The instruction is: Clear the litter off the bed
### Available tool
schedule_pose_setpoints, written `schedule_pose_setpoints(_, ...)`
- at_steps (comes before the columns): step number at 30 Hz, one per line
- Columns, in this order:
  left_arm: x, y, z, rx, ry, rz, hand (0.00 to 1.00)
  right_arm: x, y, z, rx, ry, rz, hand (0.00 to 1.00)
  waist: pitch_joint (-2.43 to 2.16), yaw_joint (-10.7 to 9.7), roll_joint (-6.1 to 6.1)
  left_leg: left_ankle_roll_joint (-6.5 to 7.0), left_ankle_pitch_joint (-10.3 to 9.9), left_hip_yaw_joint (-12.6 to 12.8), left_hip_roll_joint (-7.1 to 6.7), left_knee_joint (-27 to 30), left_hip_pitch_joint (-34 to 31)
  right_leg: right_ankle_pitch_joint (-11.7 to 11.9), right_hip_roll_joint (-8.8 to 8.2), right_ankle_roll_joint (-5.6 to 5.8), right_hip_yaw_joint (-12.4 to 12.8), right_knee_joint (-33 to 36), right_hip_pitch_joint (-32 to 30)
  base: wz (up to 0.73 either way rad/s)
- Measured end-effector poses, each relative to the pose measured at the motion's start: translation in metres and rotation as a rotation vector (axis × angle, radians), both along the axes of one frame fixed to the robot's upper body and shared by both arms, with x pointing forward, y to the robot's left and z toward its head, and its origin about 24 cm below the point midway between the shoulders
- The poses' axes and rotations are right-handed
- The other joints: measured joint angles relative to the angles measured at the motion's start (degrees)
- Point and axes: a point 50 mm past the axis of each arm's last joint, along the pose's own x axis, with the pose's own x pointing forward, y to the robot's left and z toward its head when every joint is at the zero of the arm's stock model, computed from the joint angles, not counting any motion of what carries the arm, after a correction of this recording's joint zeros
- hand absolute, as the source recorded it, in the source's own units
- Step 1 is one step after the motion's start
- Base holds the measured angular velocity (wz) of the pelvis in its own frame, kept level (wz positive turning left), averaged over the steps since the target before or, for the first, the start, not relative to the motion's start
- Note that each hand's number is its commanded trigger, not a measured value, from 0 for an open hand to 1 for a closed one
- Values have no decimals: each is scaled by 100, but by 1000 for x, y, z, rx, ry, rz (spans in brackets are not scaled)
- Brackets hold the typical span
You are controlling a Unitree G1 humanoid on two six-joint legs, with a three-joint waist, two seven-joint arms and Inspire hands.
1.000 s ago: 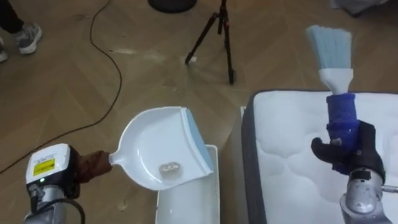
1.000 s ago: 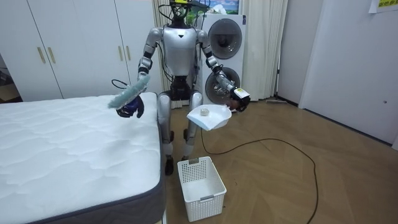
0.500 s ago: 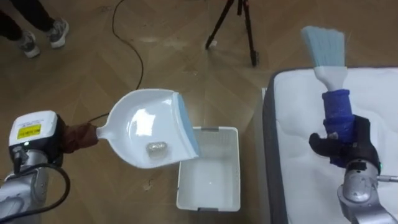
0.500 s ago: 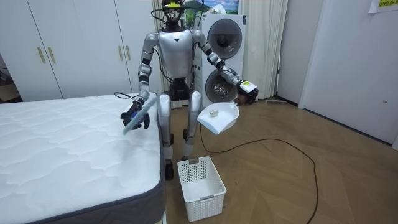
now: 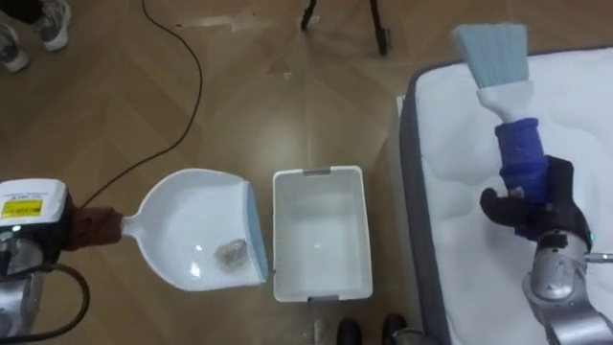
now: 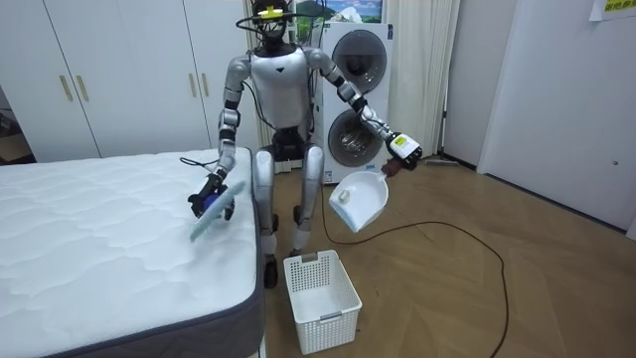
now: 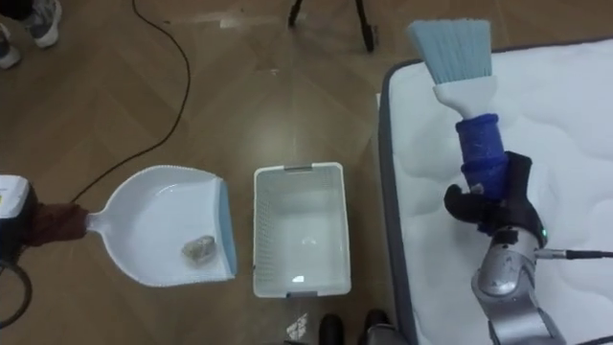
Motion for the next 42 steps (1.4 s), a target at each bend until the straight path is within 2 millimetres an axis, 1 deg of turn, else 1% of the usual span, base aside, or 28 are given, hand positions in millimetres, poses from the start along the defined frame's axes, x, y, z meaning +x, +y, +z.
schedule_pose_setpoints(1,-2,1,-1,5,8,7,100,0,0,0,-15,4,9,0,-2,-21,45,-21,10,195,50,-12,-6,-4,-31,-6,-7,4,-7,-6)
schedule_pose_setpoints(2,-2,1,-2,8,11,10,100,0,1,0,-21,7,13,0,-6,-39,56,-60,14,280,61,-26,-6,-18,-48,-23,-7,15,-13,3)
schedule_pose_setpoints(3,-2,0,-3,14,16,9,100,0,1,0,-36,11,23,0,-7,-71,58,-276,40,409,56,-72,-7,-33,-110,-31,-5,42,-37,19)
schedule_pose_setpoints(4,0,-1,-2,14,16,1,100,1,1,1,-44,13,29,0,6,-103,27,-483,17,670,93,172,-220,-33,-249,-48,40,94,-87,30)
schedule_pose_setpoints(5,4,-2,1,19,10,-8,100,1,0,1,-45,13,26,0,9,-138,30,-245,-142,862,284,460,-430,-67,-254,-27,86,190,-148,55)
schedule_pose_setpoints(6,8,2,8,49,11,-30,100,1,1,-1,-39,16,24,0,-8,-238,77,25,-319,931,924,854,-866,-249,-230,23,83,648,-396,74)
schedule_pose_setpoints(7,17,-1,14,62,-3,-54,100,0,-2,0,-39,19,19,0,-8,-272,77,45,-431,1066,1113,1289,-1173,-508,-274,123,188,1152,-680,69)
schedule_pose_setpoints(8,21,-3,15,64,-7,-65,100,0,-3,0,-39,20,16,0,-11,-289,76,88,-462,1095,1100,1319,-1196,-574,-315,186,196,1262,-787,47)
schedule_pose_setpoints(9,20,-5,10,67,17,-85,100,0,-2,-1,-41,25,18,0,-15,-279,66,139,-436,1119,1018,1264,-1193,-599,-370,231,226,1307,-889,10)
schedule_pose_setpoints(10,16,-5,5,71,50,-88,100,0,-2,-3,-40,33,19,0,-15,-233,66,236,-380,1125,952,1210,-1162,-627,-381,263,301,1286,-924,4)
schedule_pose_setpoints(11,14,-4,2,74,68,-87,100,0,-2,-3,-41,36,20,0,-15,-233,67,267,-363,1126,920,1183,-1135,-665,-377,274,347,1292,-924,-9)
schedule_pose_setpoints(12,10,-1,-2,80,93,-77,100,0,-1,-3,-47,34,23,0,-15,-223,67,317,-334,1126,861,1102,-1094,-731,-381,256,413,1297,-934,-9)
schedule_pose_setpoints(13,6,3,-4,76,105,-57,100,2,0,-1,-48,25,29,0,-21,-227,77,310,-330,1164,846,1039,-1089,-771,-391,212,426,1327,-933,-9)
schedule_pose_setpoints(17,6,5,-5,52,107,-31,100,3,4,-3,-48,31,45,0,-37,-310,103,243,-251,1191,845,972,-1021,-823,-369,116,441,1395,-900,6)
schedule_pose_setpoints(18,6,5,-5,48,107,-32,100,3,5,-4,-53,39,52,0,-58,-341,132,241,-251,1192,854,963,-996,-826,-347,110,459,1393,-868,4)
schedule_pose_setpoints(19,7,5,-4,41,105,-27,100,1,5,-5,-55,48,53,0,-70,-365,152,241,-252,1190,853,922,-962,-828,-344,111,464,1392,-834,0)
schedule_pose_setpoints(21,9,5,-3,38,108,-19,100,-4,4,-9,-54,64,48,0,-70,-365,157,243,-251,1194,852,920,-889,-826,-341,118,478,1390,-762,-2)
schedule_pose_setpoints(23,8,7,-4,38,116,-10,100,-6,3,-10,-54,74,43,0,-80,-371,172,253,-246,1195,852,925,-870,-818,-338,134,482,1383,-741,-2)
schedule_pose_setpoints(29,12,6,-2,38,111,-11,100,-8,3,-12,-63,79,37,0,-82,-355,181,257,-243,1192,860,935,-876,-811,-332,138,475,1384,-742,0)
schedule_pose_setpoints(36,27,3,11,42,53,-30,100,-8,4,-11,-54,61,26,0,-80,-347,194,257,-245,1206,862,925,-904,-808,-334,131,481,1381,-785,0)
schedule_pose_setpoints(38,31,2,15,43,35,-37,100,-7,4,-10,-56,51,22,0,-78,-346,221,258,-246,1206,865,937,-927,-806,-334,129,481,1386,-811,0)
schedule_pose_setpoints(42,38,0,21,51,4,-51,100,-7,4,-8,-63,39,17,0,-78,-379,315,258,-246,1207,861,924,-929,-805,-348,128,480,1393,-817,0)
